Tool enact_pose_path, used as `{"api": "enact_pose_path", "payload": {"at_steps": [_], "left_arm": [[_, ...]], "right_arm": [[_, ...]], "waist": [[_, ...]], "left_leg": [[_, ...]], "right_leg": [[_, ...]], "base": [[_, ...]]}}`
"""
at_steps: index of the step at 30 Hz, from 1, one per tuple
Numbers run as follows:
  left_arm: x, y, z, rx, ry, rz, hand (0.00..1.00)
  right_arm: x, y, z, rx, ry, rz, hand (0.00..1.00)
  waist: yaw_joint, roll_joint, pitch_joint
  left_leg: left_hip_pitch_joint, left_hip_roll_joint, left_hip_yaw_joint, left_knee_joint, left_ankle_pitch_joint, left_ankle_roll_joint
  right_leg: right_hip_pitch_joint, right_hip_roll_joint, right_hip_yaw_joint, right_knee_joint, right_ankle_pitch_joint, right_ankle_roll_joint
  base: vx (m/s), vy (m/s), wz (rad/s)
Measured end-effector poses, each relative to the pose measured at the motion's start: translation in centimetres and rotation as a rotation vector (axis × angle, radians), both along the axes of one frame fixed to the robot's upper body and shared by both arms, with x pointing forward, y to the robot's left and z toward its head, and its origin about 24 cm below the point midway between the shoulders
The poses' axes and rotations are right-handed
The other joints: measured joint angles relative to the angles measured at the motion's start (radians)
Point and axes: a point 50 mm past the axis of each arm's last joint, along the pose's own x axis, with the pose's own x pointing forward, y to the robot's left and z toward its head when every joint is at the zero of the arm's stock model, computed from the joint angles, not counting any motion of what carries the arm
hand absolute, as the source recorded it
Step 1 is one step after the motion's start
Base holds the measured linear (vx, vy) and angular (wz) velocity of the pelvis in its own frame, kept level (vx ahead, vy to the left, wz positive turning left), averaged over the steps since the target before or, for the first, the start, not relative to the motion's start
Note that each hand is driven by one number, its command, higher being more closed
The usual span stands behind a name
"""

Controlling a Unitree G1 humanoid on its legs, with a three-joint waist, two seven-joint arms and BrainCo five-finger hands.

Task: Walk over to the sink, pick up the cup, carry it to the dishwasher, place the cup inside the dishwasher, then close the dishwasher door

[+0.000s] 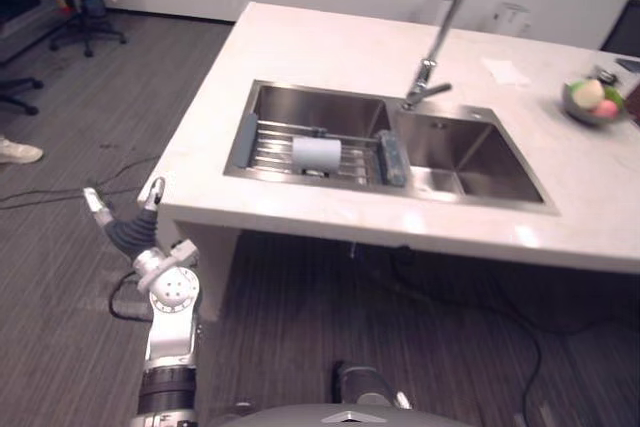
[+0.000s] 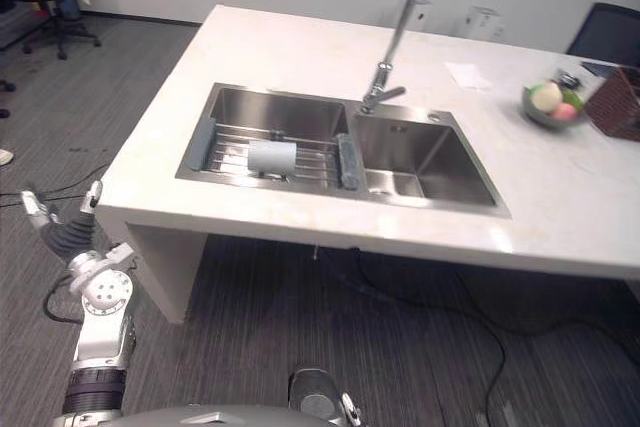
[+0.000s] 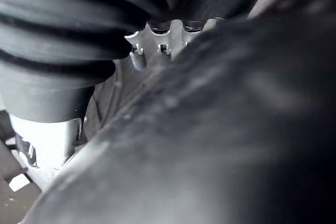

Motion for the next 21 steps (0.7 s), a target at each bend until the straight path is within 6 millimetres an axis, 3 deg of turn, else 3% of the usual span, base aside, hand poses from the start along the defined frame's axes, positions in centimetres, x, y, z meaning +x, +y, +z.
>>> {"api": "enact_pose_path", "payload": {"at_steps": [1,2,4,5,6,8,9,10,11,12,13,15,16,21], "left_arm": [[-0.3,-0.1,0.2,0.015,-0.012,0.009,0.00],[-1.0,-0.5,0.7,0.035,-0.044,0.017,0.00],[-1.0,-0.5,0.7,0.035,-0.044,0.017,0.00],[-0.9,-2.0,2.7,0.082,-0.139,-0.072,0.00],[-0.8,-2.4,3.2,0.098,-0.159,-0.103,0.00],[-0.8,-3.2,3.8,0.135,-0.181,-0.161,0.00],[-0.7,-3.9,4.2,0.166,-0.190,-0.211,0.00],[-0.6,-4.6,4.5,0.204,-0.195,-0.249,0.00],[-0.6,-4.8,4.7,0.227,-0.198,-0.262,0.00],[-0.6,-5.5,5.2,0.284,-0.209,-0.296,0.00],[-0.5,-6.1,5.6,0.354,-0.215,-0.334,0.00],[0.1,-7.2,6.4,0.493,-0.212,-0.398,0.00],[0.4,-8.0,6.8,0.583,-0.202,-0.444,0.00],[2.4,-10.8,6.5,0.871,-0.063,-0.643,0.00]], "right_arm": [[0.0,-0.3,0.0,0.001,0.000,0.018,0.00],[-0.1,-1.3,0.1,-0.013,0.013,0.066,0.00],[-0.1,-1.3,0.1,-0.013,0.013,0.066,0.00],[-0.2,-1.9,0.1,-0.020,0.031,0.098,0.00],[-0.3,-2.1,0.1,-0.021,0.041,0.104,0.00],[-0.3,-2.5,0.1,-0.030,0.051,0.119,0.00],[-0.6,-3.0,0.2,-0.038,0.067,0.120,0.00],[-0.6,-3.6,0.2,-0.049,0.072,0.117,0.00],[-0.4,-3.7,0.3,-0.053,0.066,0.116,0.00],[-0.3,-4.4,0.4,-0.063,0.057,0.113,0.00],[-0.3,-4.8,0.5,-0.073,0.058,0.109,0.00],[-0.1,-4.6,0.4,-0.070,0.053,0.081,0.00],[0.1,-4.3,0.3,-0.061,0.048,0.060,0.00],[0.1,-4.2,0.2,-0.048,0.049,0.052,0.00]], "waist": [[0.002,0.016,-0.010],[0.005,0.041,-0.045],[0.005,0.041,-0.045],[0.001,0.060,-0.054],[0.001,0.061,-0.056],[0.007,0.063,-0.054],[0.007,0.079,-0.062],[0.010,0.087,-0.065],[0.011,0.097,-0.070],[0.004,0.124,-0.087],[-0.001,0.128,-0.097],[-0.017,0.122,-0.095],[-0.018,0.107,-0.096],[-0.039,0.096,-0.093]], "left_leg": [[0.004,0.019,0.000,0.015,-0.014,-0.016],[0.007,0.068,0.004,0.053,-0.022,-0.030],[0.007,0.068,0.004,0.053,-0.022,-0.030],[-0.038,0.121,0.009,0.236,0.017,-0.069],[-0.080,0.130,0.011,0.335,0.061,-0.070],[-0.135,0.183,0.042,0.432,0.026,-0.031],[-0.160,0.221,0.043,0.422,-0.014,-0.031],[-0.172,0.234,0.026,0.331,-0.016,-0.030],[-0.170,0.234,0.014,0.255,0.010,-0.032],[-0.159,0.226,-0.015,0.116,0.070,-0.052],[-0.102,0.198,-0.031,0.004,0.076,-0.066],[-0.052,0.172,-0.018,-0.121,0.097,-0.069],[-0.045,0.155,-0.001,-0.153,0.120,-0.063],[-0.030,0.140,0.038,-0.210,0.145,-0.059]], "right_leg": [[0.019,0.005,-0.012,-0.007,-0.008,0.014],[0.057,0.047,-0.025,-0.039,-0.010,0.000],[0.057,0.047,-0.025,-0.039,-0.010,0.000],[0.138,0.075,-0.048,-0.090,-0.037,-0.032],[0.162,0.071,-0.044,-0.115,-0.039,-0.034],[0.196,0.066,-0.040,-0.149,-0.039,-0.037],[0.205,0.067,-0.030,-0.155,-0.040,-0.039],[0.204,0.065,-0.014,-0.157,-0.040,-0.039],[0.200,0.065,-0.005,-0.158,-0.040,-0.038],[0.187,0.073,0.010,-0.163,-0.043,-0.028],[0.184,0.065,0.035,-0.177,-0.039,-0.013],[0.167,0.046,0.044,-0.182,-0.033,0.011],[0.154,0.034,0.059,-0.191,-0.019,0.014],[0.158,0.028,0.092,-0.262,0.035,0.022]], "base": [[0.66,-0.274,0.02],[0.52,-0.242,-0.10],[0.37,-0.206,-0.02],[0.31,-0.201,0.05],[0.33,-0.196,0.01],[0.19,-0.093,-0.10],[0.16,-0.038,-0.26],[0.14,0.007,-0.34],[0.10,0.107,-0.41],[0.08,0.147,-0.40],[0.08,0.147,-0.29],[0.02,0.125,-0.15],[-0.04,0.121,-0.19],[-0.07,0.037,-0.27]]}}
